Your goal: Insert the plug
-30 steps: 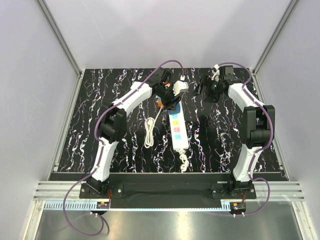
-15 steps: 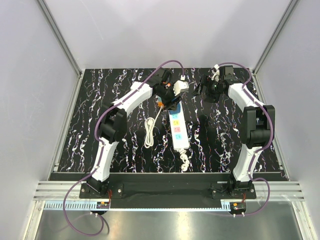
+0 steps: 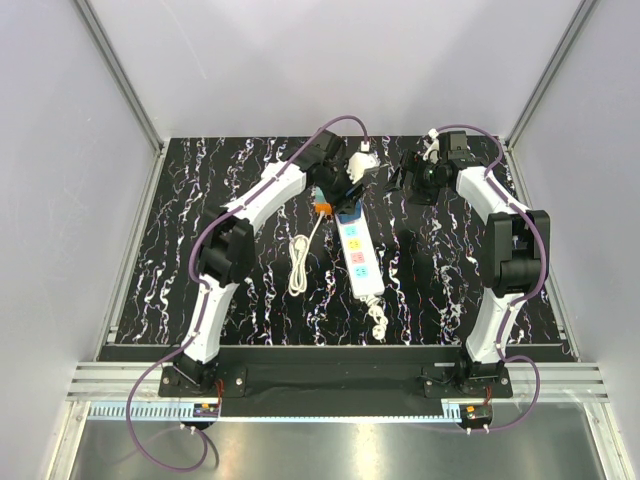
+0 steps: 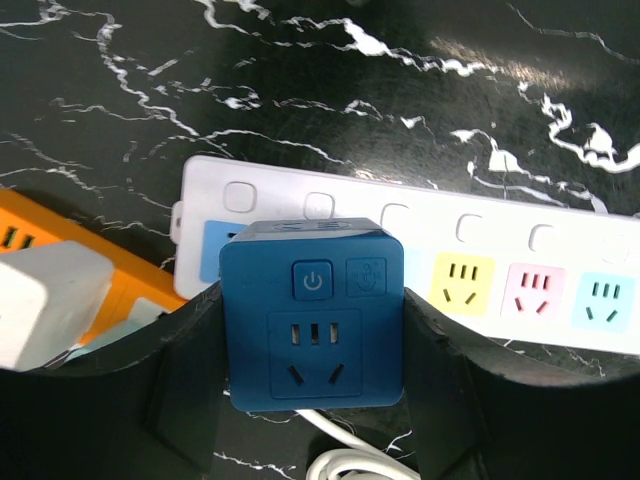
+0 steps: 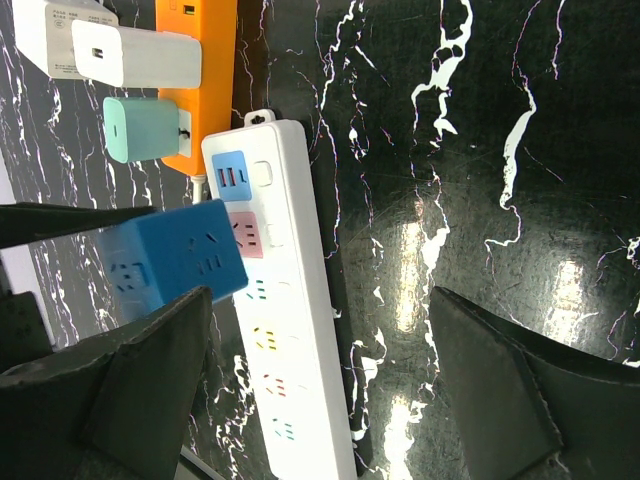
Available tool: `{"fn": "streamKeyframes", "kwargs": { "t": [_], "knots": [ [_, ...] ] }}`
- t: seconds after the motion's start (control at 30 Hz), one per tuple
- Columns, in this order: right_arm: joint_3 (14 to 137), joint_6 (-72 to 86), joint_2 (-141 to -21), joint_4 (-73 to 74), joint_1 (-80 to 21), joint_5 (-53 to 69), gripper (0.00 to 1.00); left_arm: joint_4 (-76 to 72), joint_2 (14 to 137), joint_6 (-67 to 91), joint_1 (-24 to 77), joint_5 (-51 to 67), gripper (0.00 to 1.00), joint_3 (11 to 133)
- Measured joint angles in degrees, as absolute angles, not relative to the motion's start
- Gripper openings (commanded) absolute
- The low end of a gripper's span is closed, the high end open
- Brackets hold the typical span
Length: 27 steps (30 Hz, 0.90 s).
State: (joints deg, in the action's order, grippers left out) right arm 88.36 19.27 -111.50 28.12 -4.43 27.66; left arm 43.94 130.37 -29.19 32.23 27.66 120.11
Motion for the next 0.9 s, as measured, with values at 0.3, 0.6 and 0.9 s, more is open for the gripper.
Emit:
{"fn": "streamKeyframes", "kwargs": {
  "t": [0.3,0.6,0.9],
  "knots": [
    [88.4,19.3,-111.5,28.1,-4.4,27.7,0.95,44.1,130.4,-24.9,32.0,24.9,0.0,122.5],
    [88.4,19.3,-111.5,28.1,-4.4,27.7,0.95,44.2,131.3,-24.3,31.7,26.5,0.0,122.5],
    [88.4,19.3,-111.5,28.1,-4.4,27.7,0.95,44.5,131.6,-27.4,31.7,27.8,0.0,122.2]
  ]
}}
